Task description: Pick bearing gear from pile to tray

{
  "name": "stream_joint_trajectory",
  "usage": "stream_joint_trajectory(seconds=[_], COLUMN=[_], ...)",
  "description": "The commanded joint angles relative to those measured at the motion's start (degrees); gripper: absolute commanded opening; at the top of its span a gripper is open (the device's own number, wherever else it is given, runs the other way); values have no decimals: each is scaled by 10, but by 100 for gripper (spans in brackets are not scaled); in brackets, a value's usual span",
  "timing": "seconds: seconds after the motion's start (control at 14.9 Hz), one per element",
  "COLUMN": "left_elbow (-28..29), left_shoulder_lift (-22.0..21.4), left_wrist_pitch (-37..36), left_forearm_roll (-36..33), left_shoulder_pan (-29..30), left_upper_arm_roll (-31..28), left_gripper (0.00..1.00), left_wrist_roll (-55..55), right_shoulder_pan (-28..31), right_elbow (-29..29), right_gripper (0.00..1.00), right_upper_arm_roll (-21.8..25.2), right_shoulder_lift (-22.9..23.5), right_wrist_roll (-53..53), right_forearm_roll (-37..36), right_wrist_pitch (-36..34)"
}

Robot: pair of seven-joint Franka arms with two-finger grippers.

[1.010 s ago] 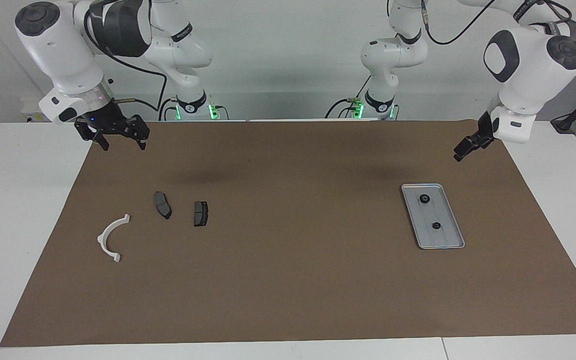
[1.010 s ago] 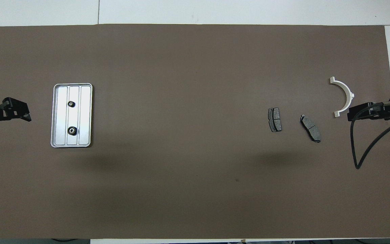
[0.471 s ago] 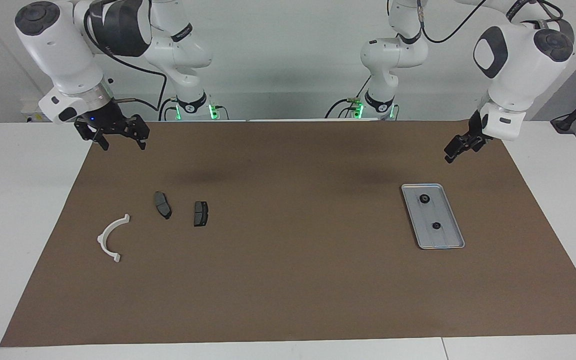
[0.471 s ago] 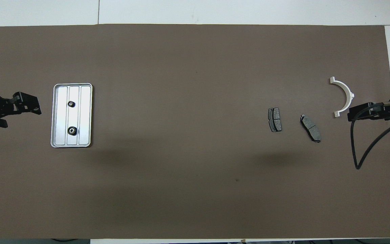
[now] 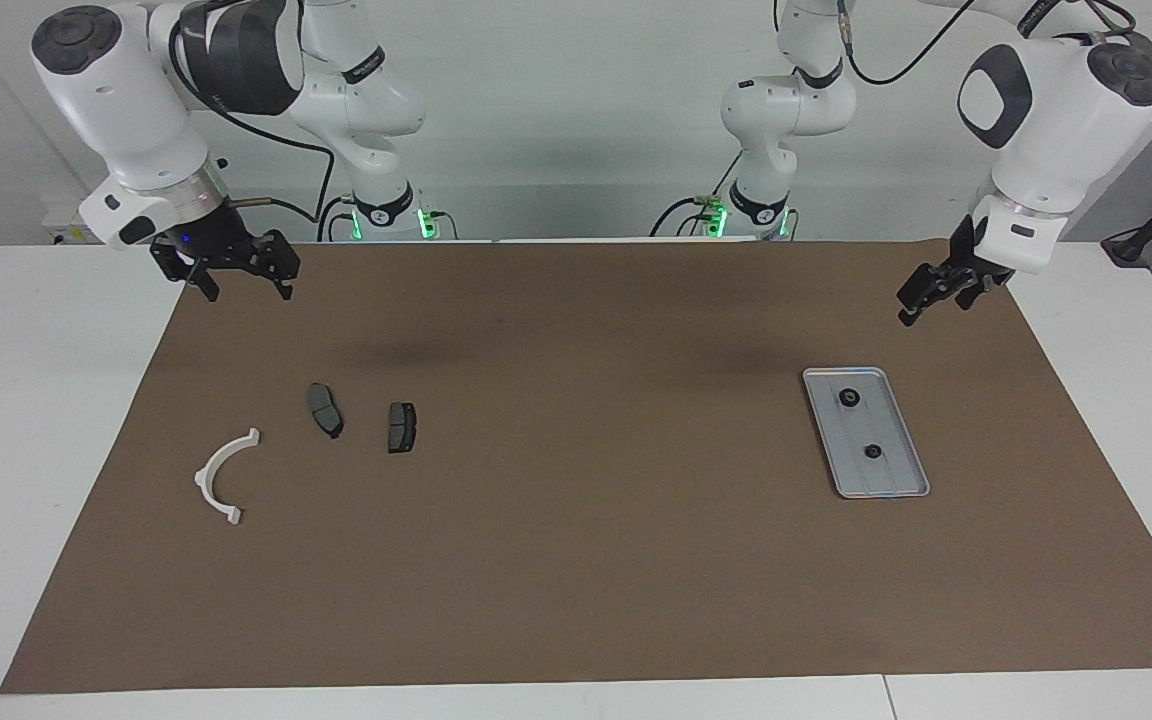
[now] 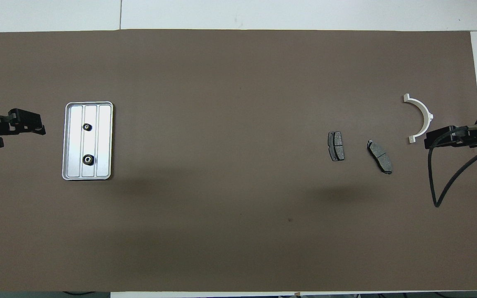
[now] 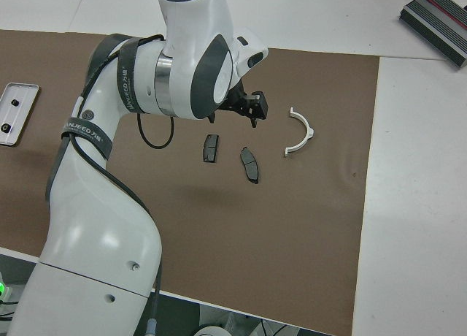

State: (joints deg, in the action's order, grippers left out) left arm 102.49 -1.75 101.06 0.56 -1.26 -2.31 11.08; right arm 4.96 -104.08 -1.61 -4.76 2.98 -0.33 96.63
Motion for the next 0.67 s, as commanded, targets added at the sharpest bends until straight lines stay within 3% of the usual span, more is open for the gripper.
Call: stream_joint_trajectory(seconds=[0.0, 0.61], left_elbow=[-26, -41], left_shoulder_lift=[10, 10], left_wrist_pitch=[-14, -25], left_forearm_roll=[8, 6], left_shoulder_pan=[-13, -13], left_upper_arm_roll=[-10, -7], left_gripper=[100, 100], left_wrist_roll=[-11, -11], right_shoulder_pan=[11, 11], right_elbow=[-24, -23], right_gripper=[100, 100], right_upper_arm_roll=[-7, -7], right_shoulder_lift=[-18, -18], right_wrist_roll=[0, 1], right_forearm_roll=[2, 2], right_wrist_pitch=[17, 17])
